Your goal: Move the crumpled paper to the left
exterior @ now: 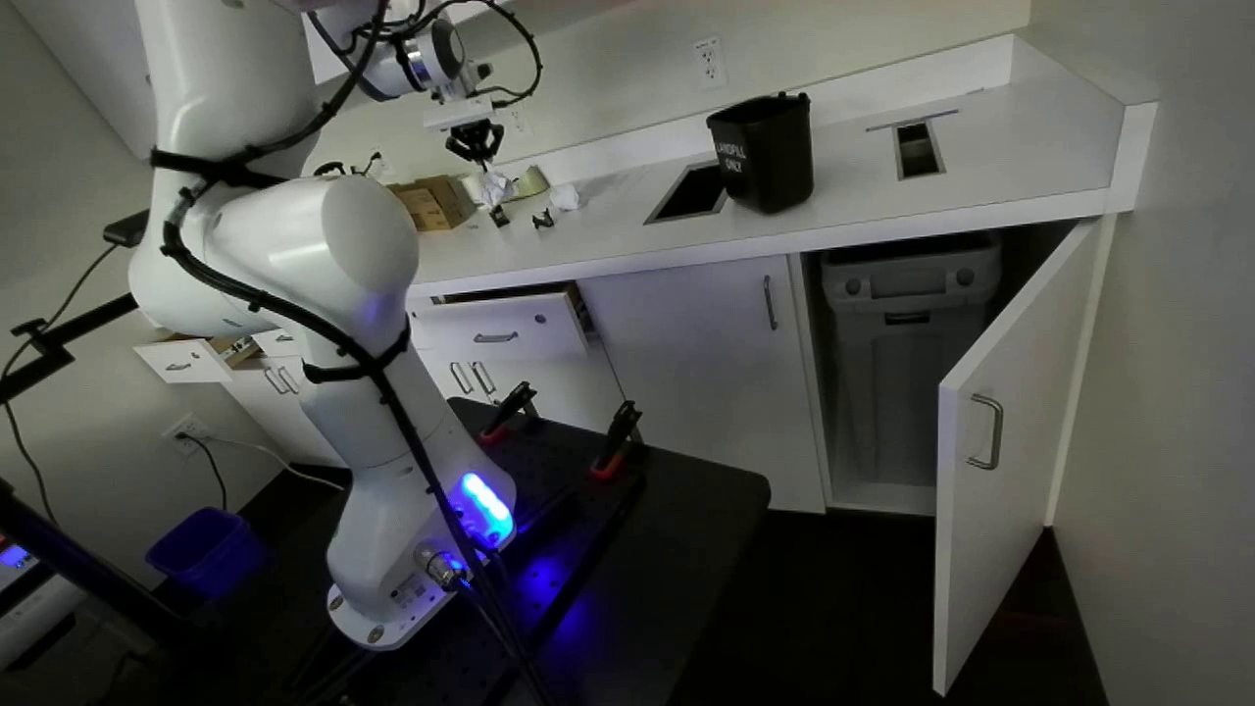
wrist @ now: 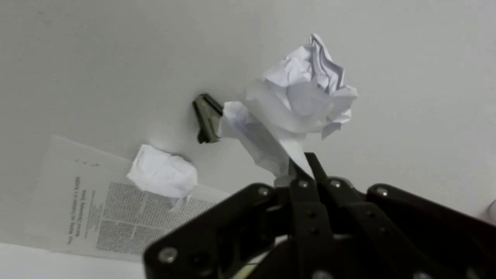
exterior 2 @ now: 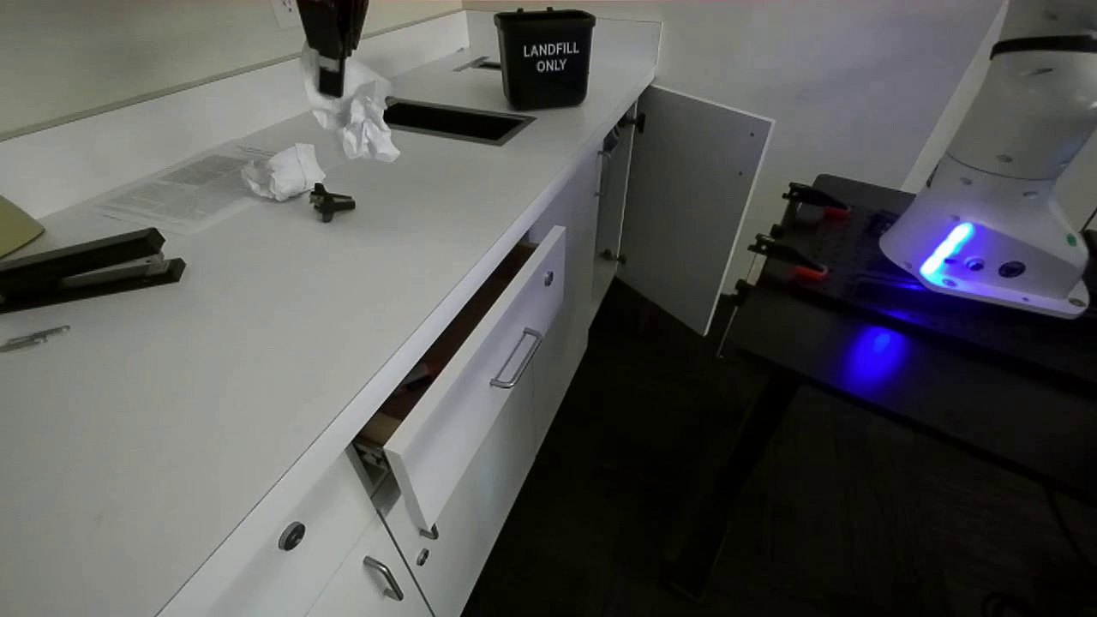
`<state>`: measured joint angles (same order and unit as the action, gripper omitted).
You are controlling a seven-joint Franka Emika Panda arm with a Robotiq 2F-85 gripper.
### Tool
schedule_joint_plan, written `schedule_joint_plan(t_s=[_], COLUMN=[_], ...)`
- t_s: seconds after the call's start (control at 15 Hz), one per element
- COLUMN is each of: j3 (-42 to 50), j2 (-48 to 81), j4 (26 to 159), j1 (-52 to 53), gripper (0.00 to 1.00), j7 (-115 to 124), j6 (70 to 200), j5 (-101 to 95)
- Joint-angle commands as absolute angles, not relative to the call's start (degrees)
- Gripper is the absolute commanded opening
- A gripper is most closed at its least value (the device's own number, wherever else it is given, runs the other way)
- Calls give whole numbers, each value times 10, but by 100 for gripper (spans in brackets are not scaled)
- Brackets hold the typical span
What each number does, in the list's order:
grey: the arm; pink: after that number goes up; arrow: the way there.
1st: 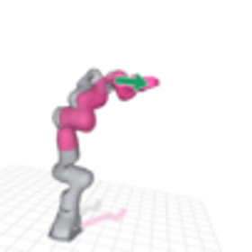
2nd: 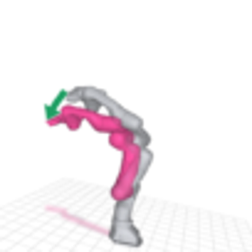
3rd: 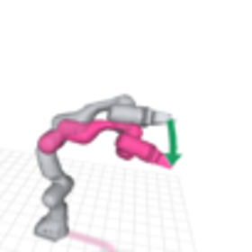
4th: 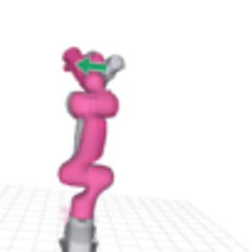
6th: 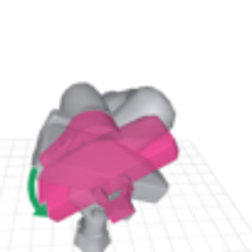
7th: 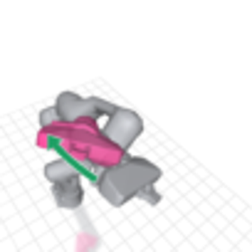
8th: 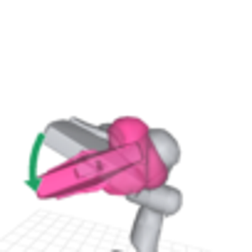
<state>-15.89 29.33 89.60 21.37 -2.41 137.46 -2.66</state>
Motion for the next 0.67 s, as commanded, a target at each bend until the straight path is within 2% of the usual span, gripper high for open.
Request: schedule_joint_plan(t_s=[0.0,0.33,0.53,0.6], j3=[-181,-227,-219,-215], j2=[346,400,419,422], j4=[863,852,844,843], j1=[222,213,227,231], gripper=[0,0,0,26], j7=[-18,-78,-78,-76], j6=[1367,1399,1412,1411], j5=[23,86,77,71])
